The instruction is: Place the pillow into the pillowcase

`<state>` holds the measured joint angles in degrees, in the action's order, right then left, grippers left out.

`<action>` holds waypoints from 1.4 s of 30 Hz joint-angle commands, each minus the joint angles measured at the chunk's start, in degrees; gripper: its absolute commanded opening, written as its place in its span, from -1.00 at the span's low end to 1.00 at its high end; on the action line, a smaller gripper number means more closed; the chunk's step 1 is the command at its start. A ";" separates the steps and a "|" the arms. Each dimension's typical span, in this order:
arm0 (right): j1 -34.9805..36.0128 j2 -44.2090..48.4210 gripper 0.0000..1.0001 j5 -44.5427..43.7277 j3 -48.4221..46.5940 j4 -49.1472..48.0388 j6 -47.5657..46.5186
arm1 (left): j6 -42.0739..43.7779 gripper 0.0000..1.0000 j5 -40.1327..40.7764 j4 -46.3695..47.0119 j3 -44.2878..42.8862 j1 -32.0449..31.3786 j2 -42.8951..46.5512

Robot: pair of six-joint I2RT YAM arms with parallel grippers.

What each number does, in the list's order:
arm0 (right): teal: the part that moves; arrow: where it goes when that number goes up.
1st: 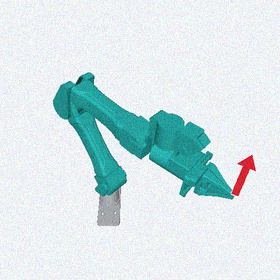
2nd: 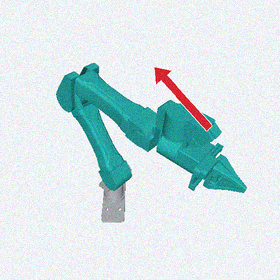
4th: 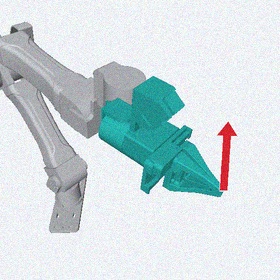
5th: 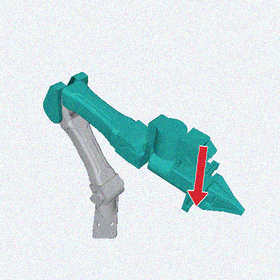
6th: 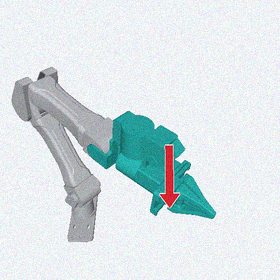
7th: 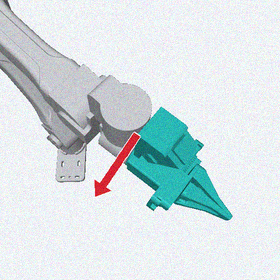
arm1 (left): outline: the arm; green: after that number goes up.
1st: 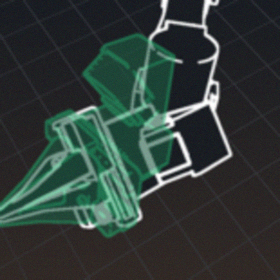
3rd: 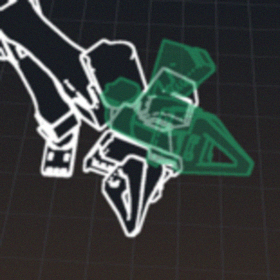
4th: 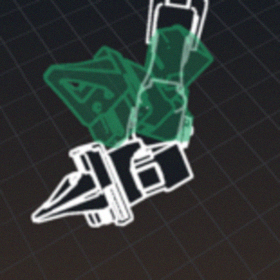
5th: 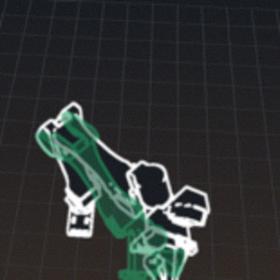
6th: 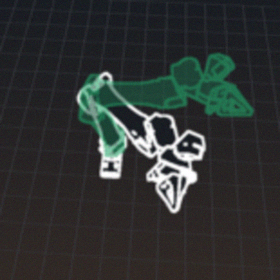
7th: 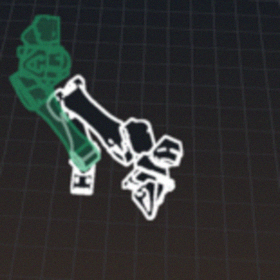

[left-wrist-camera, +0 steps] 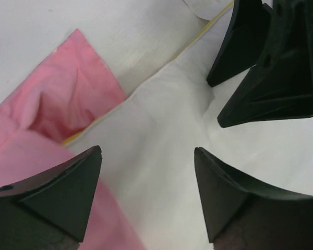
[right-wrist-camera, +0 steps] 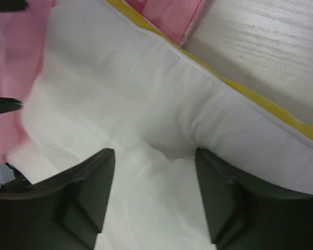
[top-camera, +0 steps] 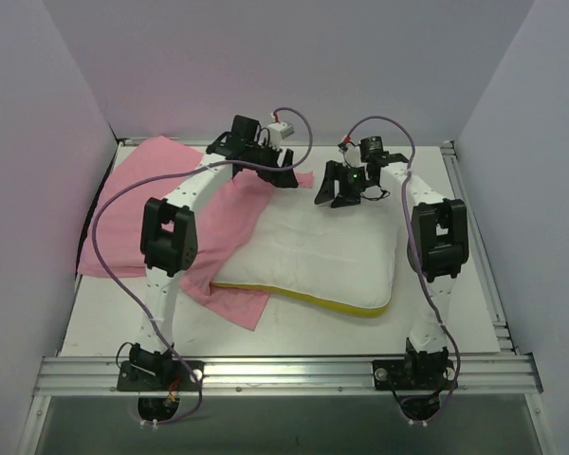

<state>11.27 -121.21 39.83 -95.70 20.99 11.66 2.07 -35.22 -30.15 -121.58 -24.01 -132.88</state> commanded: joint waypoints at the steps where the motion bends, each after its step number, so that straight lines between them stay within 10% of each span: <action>1: 0.94 10.34 0.42 0.08 -0.20 4.66 -6.37 | 1.26 0.65 -10.20 0.97 3.34 9.40 14.11; 2: 1.82 12.29 0.67 -0.89 1.90 6.06 -10.48 | 2.32 0.95 -11.70 0.54 7.89 11.60 16.84; 5: 7.96 18.45 0.85 -6.33 6.56 8.52 -17.69 | 5.05 0.95 -16.18 -0.17 18.08 19.68 27.82; 20: 39.88 15.49 0.91 -31.03 15.72 3.53 -29.94 | 36.05 0.95 -16.72 -31.26 36.93 43.78 55.61; 24: 41.20 9.42 0.83 -33.77 13.27 2.04 -29.51 | 50.46 0.95 -15.32 -41.37 41.59 46.60 62.20; 26: 40.33 6.17 0.48 -33.60 10.90 2.12 -28.11 | 64.68 0.91 -14.09 -50.67 44.13 46.51 64.84; 28: 38.58 5.89 -0.10 -31.06 10.10 2.12 -26.87 | 78.09 0.86 -10.76 -59.97 45.98 44.50 65.73; 34: 34.97 7.91 -0.95 -19.56 8.16 3.35 -23.09 | 95.56 0.77 1.72 -57.24 62.23 34.94 75.29; 42: 32.94 6.78 -1.00 -13.82 6.67 5.90 -23.09 | 81.26 0.80 10.69 -27.89 79.73 1.62 79.71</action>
<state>44.27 -114.76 21.98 -86.56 23.70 -12.21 85.91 -30.74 -69.91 -44.82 -14.68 -52.42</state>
